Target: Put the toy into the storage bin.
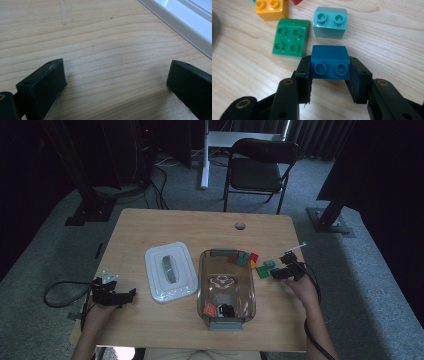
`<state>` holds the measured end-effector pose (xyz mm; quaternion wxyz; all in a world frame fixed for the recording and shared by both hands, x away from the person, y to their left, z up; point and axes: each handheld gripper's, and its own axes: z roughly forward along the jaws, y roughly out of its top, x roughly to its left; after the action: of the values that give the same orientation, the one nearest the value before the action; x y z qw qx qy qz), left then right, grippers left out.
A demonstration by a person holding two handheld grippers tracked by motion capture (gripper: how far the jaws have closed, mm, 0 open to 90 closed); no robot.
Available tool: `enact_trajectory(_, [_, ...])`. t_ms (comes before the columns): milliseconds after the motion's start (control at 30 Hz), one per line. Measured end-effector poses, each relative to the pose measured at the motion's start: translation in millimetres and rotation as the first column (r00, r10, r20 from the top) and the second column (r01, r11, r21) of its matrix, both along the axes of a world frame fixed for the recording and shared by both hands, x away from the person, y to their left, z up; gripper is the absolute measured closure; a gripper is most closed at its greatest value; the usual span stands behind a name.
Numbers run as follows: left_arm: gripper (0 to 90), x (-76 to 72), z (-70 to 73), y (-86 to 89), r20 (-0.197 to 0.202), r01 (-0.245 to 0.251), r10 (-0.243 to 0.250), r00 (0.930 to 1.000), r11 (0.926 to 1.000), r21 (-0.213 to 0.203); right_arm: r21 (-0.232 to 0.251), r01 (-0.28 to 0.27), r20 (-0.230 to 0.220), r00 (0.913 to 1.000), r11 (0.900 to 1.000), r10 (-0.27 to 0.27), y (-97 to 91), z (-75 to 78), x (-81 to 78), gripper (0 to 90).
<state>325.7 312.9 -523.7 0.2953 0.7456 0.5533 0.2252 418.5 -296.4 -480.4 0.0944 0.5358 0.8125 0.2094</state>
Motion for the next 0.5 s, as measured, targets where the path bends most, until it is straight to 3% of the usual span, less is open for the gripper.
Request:
enact_trajectory(300, [2.6,0.0,0.0,0.0,0.0,0.0,0.0,1.0,1.0,0.0,0.029,-0.052,0.053,0.9973,0.9982,0.05,-3.2,25.5,-21.8,58.7])
enact_trajectory(500, [2.6,0.0,0.0,0.0,0.0,0.0,0.0,1.0,1.0,0.0,0.031,-0.107,0.1,0.9896,0.9938,0.103,2.5,47.2,-37.4,58.8])
